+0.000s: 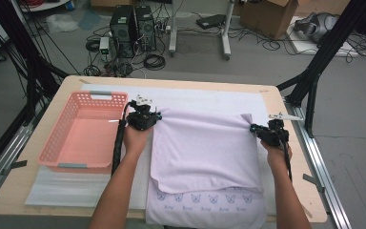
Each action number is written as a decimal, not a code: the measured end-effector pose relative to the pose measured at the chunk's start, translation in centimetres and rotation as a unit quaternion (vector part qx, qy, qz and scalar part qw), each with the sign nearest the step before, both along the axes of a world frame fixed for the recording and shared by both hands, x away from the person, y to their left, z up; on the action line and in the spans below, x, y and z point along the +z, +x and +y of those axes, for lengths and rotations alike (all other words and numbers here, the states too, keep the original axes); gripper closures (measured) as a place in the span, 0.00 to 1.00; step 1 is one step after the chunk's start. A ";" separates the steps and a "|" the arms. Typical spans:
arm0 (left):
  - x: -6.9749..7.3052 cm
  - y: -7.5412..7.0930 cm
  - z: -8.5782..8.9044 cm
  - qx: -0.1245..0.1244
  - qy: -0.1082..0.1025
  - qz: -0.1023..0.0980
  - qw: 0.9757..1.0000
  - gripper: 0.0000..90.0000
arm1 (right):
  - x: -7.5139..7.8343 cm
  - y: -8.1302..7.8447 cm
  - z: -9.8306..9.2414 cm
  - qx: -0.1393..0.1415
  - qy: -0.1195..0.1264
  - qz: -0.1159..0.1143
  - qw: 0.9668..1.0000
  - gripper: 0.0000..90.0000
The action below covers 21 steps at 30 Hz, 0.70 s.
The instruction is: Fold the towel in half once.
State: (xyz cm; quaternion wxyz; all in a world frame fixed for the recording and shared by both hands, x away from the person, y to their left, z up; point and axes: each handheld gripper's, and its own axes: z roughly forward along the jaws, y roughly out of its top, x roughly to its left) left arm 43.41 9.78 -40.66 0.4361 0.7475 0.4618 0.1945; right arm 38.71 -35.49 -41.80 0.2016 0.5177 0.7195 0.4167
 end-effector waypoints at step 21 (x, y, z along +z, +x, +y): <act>0.1 5.6 0.4 0.017 -0.034 -0.013 0.999 0.95 | -0.2 5.9 1.1 -0.029 -0.018 -0.001 0.999 0.94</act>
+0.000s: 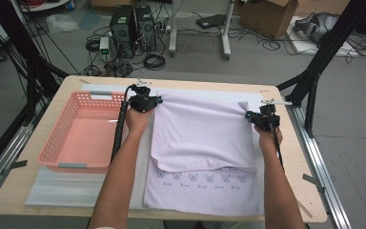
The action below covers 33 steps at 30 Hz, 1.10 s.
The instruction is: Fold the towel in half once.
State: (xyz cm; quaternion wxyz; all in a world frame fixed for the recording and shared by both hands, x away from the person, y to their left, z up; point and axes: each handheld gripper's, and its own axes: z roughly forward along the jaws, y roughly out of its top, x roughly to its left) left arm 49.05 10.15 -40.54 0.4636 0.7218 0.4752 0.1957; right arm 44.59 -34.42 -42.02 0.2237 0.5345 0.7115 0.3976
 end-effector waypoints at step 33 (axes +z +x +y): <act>-1.8 -11.1 -1.3 -0.052 0.000 0.024 0.998 0.57 | 0.6 -7.4 1.1 0.081 0.020 0.033 0.996 0.71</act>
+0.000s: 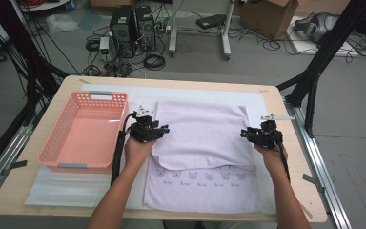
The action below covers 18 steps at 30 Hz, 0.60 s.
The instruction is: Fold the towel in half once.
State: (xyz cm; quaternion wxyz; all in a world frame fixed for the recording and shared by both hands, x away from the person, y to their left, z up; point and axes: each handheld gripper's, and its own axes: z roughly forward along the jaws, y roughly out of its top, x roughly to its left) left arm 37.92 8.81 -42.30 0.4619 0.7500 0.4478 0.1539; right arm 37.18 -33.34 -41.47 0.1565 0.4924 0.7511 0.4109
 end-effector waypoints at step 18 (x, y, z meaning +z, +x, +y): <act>-1.2 -6.9 1.1 -0.038 -0.013 -0.011 0.999 0.65 | -1.4 -8.5 0.1 0.058 0.018 -0.029 0.998 0.75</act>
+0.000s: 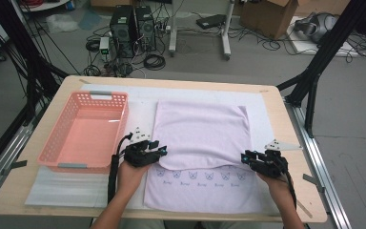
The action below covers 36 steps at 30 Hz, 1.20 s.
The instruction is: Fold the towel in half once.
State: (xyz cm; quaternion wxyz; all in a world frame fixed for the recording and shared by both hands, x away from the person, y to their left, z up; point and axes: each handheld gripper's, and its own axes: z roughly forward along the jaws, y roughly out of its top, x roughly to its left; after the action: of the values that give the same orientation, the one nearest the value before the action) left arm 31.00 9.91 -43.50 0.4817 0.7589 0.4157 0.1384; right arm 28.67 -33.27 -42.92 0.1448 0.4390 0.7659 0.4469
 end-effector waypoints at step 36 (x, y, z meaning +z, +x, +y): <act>-1.6 -4.4 1.0 0.006 0.055 0.008 0.998 0.95 | -1.5 -5.4 -1.7 -0.052 -0.041 0.012 0.998 0.78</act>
State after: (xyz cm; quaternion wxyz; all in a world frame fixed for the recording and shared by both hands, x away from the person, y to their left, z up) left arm 26.60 10.93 -45.12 0.4349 0.7829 0.4157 0.1584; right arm 23.30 -35.02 -44.42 0.1768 0.4774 0.7611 0.4020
